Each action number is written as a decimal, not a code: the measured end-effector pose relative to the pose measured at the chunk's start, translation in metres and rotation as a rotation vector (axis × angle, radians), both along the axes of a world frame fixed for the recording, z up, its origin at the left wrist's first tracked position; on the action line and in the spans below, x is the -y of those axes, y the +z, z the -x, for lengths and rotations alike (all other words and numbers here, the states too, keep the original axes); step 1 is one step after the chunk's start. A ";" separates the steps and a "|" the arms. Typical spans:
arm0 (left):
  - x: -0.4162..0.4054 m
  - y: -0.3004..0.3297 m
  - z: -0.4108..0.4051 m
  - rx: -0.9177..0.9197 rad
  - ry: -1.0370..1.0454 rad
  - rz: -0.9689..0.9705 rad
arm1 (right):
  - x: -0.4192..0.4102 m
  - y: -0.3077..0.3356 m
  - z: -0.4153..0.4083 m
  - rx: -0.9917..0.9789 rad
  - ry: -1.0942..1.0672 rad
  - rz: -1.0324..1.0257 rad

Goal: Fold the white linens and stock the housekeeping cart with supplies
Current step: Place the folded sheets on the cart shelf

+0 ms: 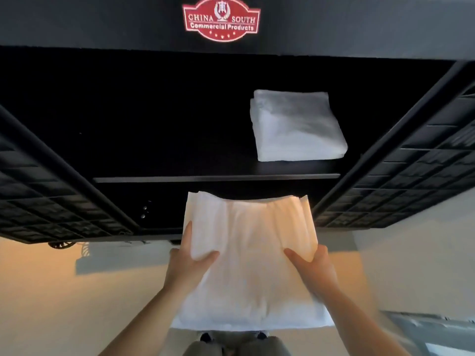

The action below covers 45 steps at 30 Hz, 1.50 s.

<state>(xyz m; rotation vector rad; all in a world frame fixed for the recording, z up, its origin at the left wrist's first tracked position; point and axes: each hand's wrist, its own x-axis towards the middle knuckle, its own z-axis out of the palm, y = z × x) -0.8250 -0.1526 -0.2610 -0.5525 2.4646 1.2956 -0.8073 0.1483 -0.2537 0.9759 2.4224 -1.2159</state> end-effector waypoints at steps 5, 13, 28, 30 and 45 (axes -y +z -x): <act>-0.013 -0.069 0.040 -0.033 -0.020 -0.046 | -0.011 -0.076 0.040 -0.003 0.025 -0.012; -0.038 -0.159 0.130 -0.072 -0.067 -0.020 | -0.036 -0.170 0.127 -0.138 0.033 -0.066; -0.072 -0.272 0.268 -0.175 -0.069 -0.051 | -0.075 -0.271 0.282 -0.317 0.050 -0.020; -0.074 -0.291 0.265 -0.152 -0.077 -0.052 | -0.076 -0.292 0.282 -0.263 0.052 -0.033; -0.116 -0.297 0.246 -0.370 -0.699 0.800 | -0.004 -0.314 0.262 -0.240 0.858 -0.621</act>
